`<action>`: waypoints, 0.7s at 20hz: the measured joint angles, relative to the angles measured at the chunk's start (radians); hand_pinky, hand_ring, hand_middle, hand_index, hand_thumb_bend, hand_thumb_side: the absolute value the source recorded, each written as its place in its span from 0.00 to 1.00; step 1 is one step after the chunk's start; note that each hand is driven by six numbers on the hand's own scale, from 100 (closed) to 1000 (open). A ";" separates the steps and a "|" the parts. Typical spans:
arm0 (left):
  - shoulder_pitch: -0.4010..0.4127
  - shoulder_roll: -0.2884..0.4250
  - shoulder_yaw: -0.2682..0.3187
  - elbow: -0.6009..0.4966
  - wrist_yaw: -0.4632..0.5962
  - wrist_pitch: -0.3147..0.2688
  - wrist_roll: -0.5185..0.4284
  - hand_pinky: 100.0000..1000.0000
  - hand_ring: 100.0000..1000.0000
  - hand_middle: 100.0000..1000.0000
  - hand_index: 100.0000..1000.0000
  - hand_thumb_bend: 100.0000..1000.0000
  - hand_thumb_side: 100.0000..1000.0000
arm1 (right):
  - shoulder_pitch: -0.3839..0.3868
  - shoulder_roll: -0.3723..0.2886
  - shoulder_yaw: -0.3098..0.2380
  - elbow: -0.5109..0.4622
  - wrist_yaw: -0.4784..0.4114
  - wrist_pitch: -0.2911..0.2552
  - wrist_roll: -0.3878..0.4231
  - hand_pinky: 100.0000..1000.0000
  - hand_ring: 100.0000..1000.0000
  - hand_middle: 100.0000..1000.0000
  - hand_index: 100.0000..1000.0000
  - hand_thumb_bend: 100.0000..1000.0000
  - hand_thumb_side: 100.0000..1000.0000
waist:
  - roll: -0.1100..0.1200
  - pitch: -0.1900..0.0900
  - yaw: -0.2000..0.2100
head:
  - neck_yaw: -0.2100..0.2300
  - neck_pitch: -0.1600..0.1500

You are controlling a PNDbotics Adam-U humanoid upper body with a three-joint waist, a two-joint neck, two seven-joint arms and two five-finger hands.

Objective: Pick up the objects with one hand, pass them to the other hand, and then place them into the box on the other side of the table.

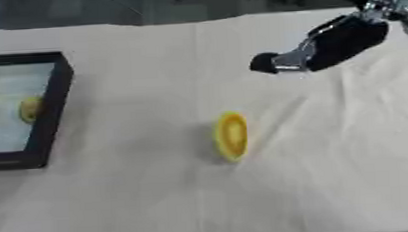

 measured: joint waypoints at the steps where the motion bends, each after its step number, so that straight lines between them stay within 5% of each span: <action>1: 0.008 -0.009 -0.002 -0.010 0.008 -0.007 0.002 0.63 1.00 0.77 0.82 0.36 0.58 | -0.003 -0.004 0.009 0.000 0.001 -0.011 0.017 0.81 0.86 0.77 0.86 0.53 0.25 | 0.000 0.000 0.000 | -0.001 0.000; 7: 0.048 -0.047 -0.014 -0.046 0.020 -0.024 0.008 0.62 0.99 0.76 0.82 0.36 0.57 | -0.004 -0.006 0.057 0.000 0.021 -0.037 0.077 0.81 0.86 0.78 0.87 0.52 0.23 | 0.000 0.000 0.003 | -0.006 -0.003; 14: 0.064 -0.061 -0.026 -0.078 0.014 -0.043 -0.004 0.62 0.98 0.74 0.81 0.36 0.57 | 0.001 -0.003 0.122 0.000 0.094 -0.008 0.107 0.81 0.86 0.78 0.87 0.51 0.22 | 0.000 0.000 0.011 | -0.017 -0.003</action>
